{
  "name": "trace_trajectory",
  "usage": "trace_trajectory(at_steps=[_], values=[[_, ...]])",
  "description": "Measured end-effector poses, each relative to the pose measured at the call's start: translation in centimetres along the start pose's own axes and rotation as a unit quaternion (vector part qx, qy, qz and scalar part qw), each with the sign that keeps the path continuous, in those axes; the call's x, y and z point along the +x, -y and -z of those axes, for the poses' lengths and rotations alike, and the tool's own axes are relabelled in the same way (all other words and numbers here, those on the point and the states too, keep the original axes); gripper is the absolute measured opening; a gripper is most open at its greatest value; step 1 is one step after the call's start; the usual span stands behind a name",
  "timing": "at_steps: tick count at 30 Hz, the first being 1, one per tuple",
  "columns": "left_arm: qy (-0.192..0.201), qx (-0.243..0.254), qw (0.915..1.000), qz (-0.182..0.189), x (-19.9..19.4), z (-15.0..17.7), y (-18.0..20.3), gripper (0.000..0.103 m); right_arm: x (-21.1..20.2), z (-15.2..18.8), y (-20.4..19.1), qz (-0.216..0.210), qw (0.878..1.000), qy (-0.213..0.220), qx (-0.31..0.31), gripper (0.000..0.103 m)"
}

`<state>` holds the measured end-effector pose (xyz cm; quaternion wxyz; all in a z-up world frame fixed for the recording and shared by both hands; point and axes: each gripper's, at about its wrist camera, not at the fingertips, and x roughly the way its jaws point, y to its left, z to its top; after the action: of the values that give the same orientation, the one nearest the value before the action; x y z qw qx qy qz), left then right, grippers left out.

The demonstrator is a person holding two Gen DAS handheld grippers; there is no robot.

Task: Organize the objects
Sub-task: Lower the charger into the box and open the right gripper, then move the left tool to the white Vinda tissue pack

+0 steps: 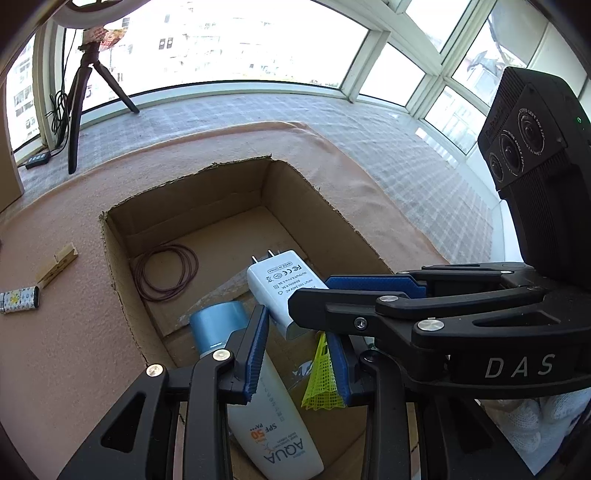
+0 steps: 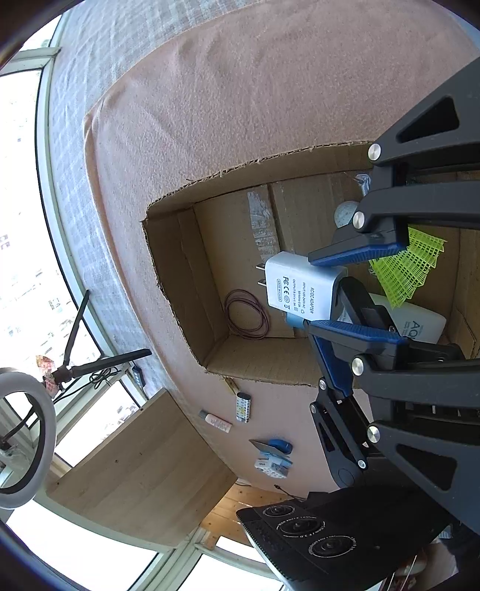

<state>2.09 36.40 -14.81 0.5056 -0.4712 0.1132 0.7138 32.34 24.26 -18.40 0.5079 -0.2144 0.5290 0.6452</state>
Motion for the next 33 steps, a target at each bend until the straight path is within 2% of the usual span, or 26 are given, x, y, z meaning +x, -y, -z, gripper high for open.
trace_trajectory(at_steps=[2,4,5,6,7,8,15,21,26,33], values=[[-0.004,0.001,1.0000,0.002,0.1,0.0,0.1,0.036,0.0,0.0,0.0,0.002,1.000,-0.001,-0.004,0.028],[-0.013,0.000,0.9999,0.004,0.1,0.0,0.2,0.051,0.0,0.0,-0.1,-0.001,1.000,-0.002,-0.010,0.029],[-0.014,0.000,0.9999,0.000,0.1,0.0,0.2,0.066,-0.1,0.0,-0.2,0.002,1.000,0.000,-0.011,0.036],[-0.012,0.003,0.9999,-0.002,0.0,0.1,0.3,0.070,-0.2,0.0,-0.2,0.011,1.000,0.004,-0.011,0.041],[-0.012,0.008,0.9999,-0.005,-0.1,0.3,0.5,0.070,-0.3,0.0,-0.3,0.022,1.000,0.011,-0.011,0.049],[-0.011,0.010,0.9999,-0.009,-0.3,0.3,0.5,0.070,-0.5,-0.1,-0.3,0.029,0.999,0.016,-0.011,0.053],[-0.008,0.013,0.9999,-0.005,-1.5,0.8,0.5,0.070,-0.6,-0.1,-0.1,0.024,1.000,0.017,0.005,0.053],[-0.003,0.000,1.0000,-0.004,-3.4,1.6,-1.1,0.070,-1.0,0.3,-0.5,0.022,0.999,0.024,0.015,0.053],[0.013,-0.023,0.9995,-0.016,-6.4,2.8,-3.8,0.070,-1.6,0.6,-1.8,0.027,0.999,0.039,0.014,0.053],[0.031,-0.065,0.9961,-0.051,-11.8,4.7,-10.0,0.070,-1.6,1.5,-5.2,0.022,0.999,0.049,0.004,0.053]])
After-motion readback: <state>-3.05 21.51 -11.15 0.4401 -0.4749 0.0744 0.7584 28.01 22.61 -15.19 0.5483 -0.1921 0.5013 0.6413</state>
